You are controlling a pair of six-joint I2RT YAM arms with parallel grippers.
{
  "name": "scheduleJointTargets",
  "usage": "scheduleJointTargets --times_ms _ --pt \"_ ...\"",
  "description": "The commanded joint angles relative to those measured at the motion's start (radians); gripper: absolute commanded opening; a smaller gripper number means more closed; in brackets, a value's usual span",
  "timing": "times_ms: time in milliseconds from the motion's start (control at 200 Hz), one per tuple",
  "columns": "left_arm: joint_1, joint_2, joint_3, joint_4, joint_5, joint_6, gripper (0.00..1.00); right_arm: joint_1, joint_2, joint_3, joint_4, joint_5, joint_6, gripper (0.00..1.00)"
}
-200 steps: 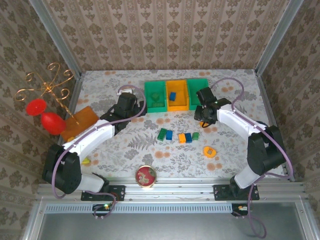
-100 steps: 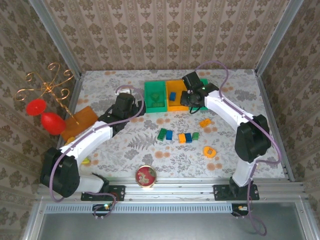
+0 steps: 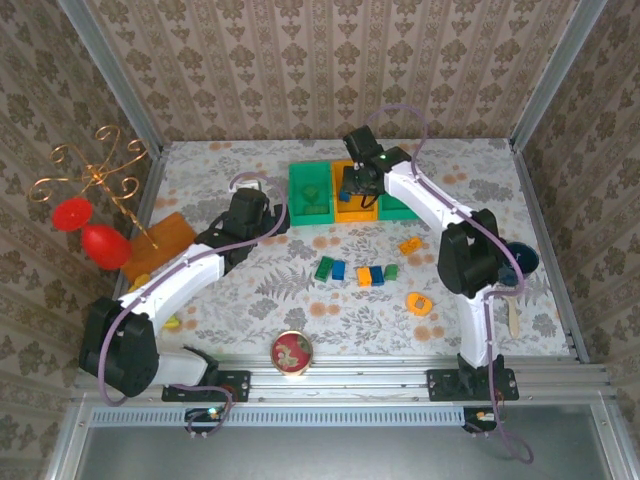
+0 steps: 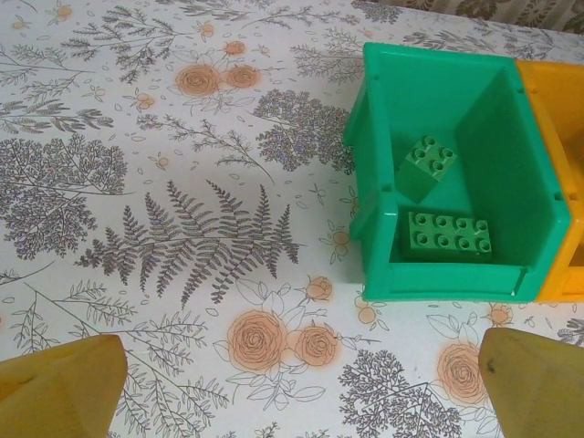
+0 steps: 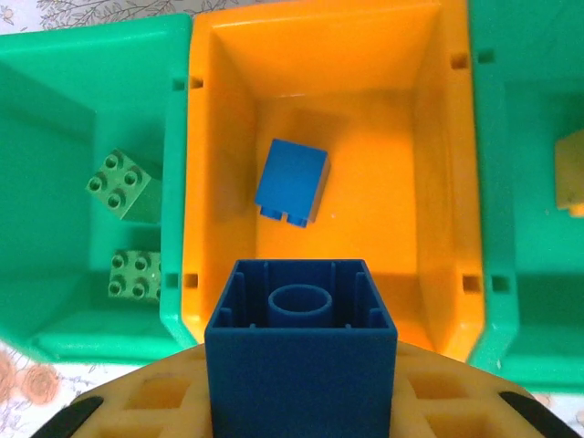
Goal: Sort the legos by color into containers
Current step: Place the lego in the container.
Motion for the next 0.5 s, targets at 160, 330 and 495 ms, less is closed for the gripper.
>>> scheduleJointTargets --times_ms 160,330,495 --pt "0.010 -0.036 -0.012 -0.032 0.002 -0.007 1.00 0.006 0.144 0.166 -0.095 0.027 -0.062 0.28" --pt "0.012 -0.043 -0.014 -0.040 0.002 -0.003 1.00 0.006 0.181 0.206 -0.115 0.023 -0.067 0.36" --pt "0.014 -0.046 -0.013 -0.046 0.004 0.006 1.00 0.006 0.177 0.211 -0.121 0.013 -0.074 0.46"
